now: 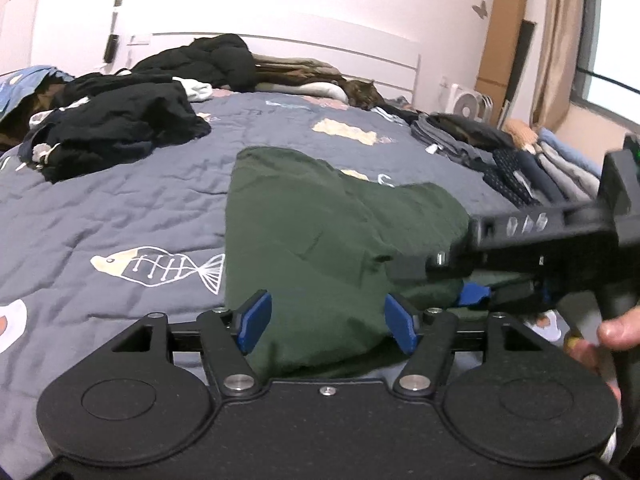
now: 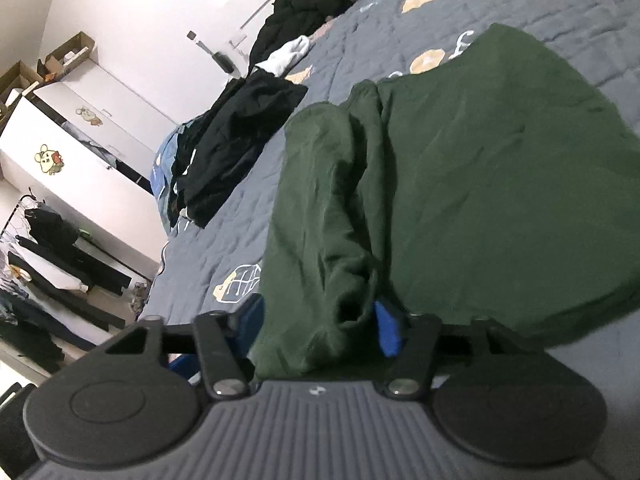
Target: Fold clothes
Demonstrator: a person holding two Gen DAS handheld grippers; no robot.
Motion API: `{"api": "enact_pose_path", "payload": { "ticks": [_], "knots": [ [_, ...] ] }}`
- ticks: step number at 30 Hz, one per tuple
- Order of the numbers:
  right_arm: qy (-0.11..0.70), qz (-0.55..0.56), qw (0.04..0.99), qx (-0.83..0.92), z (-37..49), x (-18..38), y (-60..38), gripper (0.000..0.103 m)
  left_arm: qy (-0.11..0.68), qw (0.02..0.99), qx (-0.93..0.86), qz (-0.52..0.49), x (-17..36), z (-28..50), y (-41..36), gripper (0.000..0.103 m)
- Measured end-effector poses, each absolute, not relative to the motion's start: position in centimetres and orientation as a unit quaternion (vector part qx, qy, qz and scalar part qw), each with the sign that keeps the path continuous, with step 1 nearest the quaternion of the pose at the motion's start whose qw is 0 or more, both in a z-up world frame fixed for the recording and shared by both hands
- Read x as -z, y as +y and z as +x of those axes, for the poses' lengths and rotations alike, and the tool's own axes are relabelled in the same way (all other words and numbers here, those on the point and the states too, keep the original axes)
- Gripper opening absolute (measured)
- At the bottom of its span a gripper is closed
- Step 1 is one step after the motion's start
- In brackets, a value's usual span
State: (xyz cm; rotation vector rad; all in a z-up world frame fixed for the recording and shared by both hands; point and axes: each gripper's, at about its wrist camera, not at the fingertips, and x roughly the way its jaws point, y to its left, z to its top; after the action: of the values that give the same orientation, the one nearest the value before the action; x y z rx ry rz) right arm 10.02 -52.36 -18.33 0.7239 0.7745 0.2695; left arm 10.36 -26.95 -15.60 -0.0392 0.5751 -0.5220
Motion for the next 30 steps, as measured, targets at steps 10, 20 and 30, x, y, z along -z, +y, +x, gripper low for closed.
{"api": "enact_pose_path", "payload": {
  "ticks": [10,20,30],
  "knots": [
    [0.329,0.381,0.855,-0.128,9.5,17.6,-53.1,0.009,0.278,0.929,0.242,-0.038,15.1,10.6,-26.2,0.063],
    [0.269,0.398,0.870,-0.109,8.3,13.9,-56.3,0.009,0.215,0.934,0.266,0.105,15.1,8.3,-29.3,0.071],
    [0.225,0.388,0.888,-0.101,6.9,11.5,-57.0,0.009,0.108,0.884,0.259,0.373,18.5,5.9,-35.5,0.069]
  ]
}}
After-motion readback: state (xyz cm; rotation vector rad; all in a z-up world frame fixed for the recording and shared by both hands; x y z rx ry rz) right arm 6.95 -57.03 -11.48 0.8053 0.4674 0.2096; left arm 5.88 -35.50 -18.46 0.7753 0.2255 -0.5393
